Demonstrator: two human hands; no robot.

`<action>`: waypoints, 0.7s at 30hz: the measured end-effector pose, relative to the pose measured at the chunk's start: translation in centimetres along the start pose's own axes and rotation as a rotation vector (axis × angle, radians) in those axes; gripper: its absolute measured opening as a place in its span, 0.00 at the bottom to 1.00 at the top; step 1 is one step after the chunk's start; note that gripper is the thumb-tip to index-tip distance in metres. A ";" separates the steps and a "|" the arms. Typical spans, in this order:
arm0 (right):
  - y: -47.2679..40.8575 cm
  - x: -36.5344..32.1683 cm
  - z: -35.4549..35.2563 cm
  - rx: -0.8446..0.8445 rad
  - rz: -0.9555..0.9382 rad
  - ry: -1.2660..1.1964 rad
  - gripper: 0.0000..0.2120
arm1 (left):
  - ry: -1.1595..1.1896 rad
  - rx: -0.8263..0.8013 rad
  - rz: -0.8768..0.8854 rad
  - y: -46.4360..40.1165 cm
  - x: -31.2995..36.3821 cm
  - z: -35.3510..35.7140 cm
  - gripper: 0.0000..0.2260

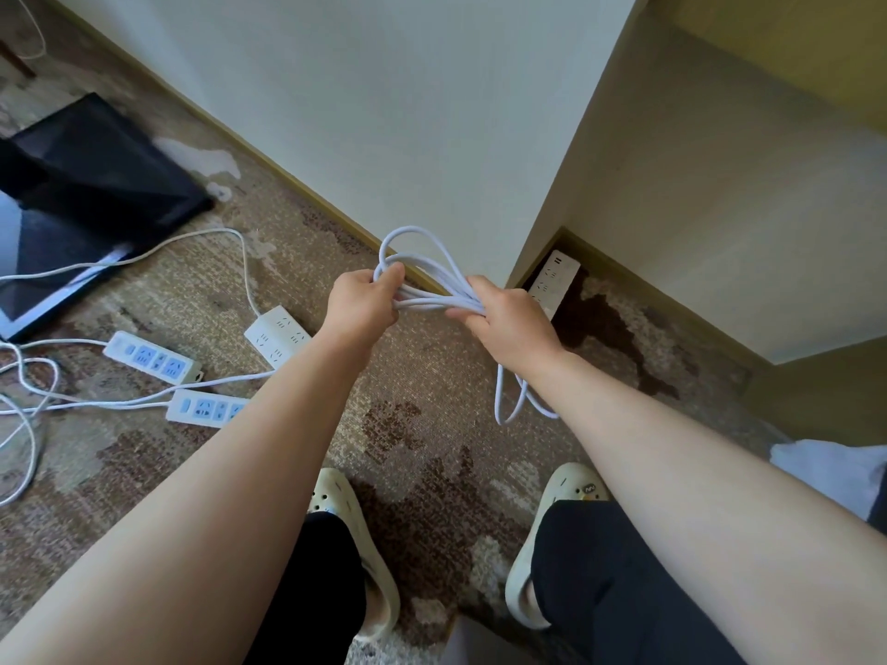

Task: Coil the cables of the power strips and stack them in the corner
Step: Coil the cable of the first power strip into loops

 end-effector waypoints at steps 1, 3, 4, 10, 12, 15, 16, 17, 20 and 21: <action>-0.1 0.0 0.1 -0.008 0.011 -0.021 0.15 | -0.008 0.001 0.003 0.0 0.0 0.0 0.14; -0.4 -0.1 0.2 -0.032 0.036 -0.064 0.15 | -0.041 0.003 0.014 -0.1 0.1 -0.2 0.13; -0.5 0.0 0.2 -0.051 0.051 -0.083 0.14 | -0.057 -0.003 0.017 -0.2 0.1 -0.2 0.13; -1.0 0.4 -0.3 -0.170 0.101 -0.170 0.16 | -0.120 -0.010 0.018 -0.2 -0.1 -0.3 0.14; -1.0 0.4 -0.6 -0.192 0.099 -0.217 0.19 | -0.148 -0.008 0.028 -0.1 -0.3 -0.1 0.13; -1.0 0.5 -0.5 -0.185 0.104 -0.261 0.22 | -0.164 -0.013 0.051 -0.1 -0.4 0.1 0.14; -1.0 0.5 -0.4 -0.178 0.111 -0.278 0.23 | -0.165 -0.010 0.063 -0.1 -0.4 0.2 0.14; -1.0 0.6 -0.3 -0.171 0.119 -0.298 0.24 | -0.165 -0.008 0.075 -0.1 -0.3 0.2 0.14; -1.4 0.7 0.0 -0.159 0.149 -0.369 0.25 | -0.161 -0.005 0.105 -0.2 -0.1 0.2 0.13; -1.5 0.7 0.1 -0.152 0.160 -0.389 0.25 | -0.158 -0.015 0.115 -0.2 0.0 0.2 0.13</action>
Point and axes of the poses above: each hand's wrist, its own y-axis away from the middle knuckle, its own z-axis out of the palm, x = y × z, the point moved 3 cm from there along -y, towards the middle knuckle, and after that the axes turned 1 degree about y, right-handed, at the moved point
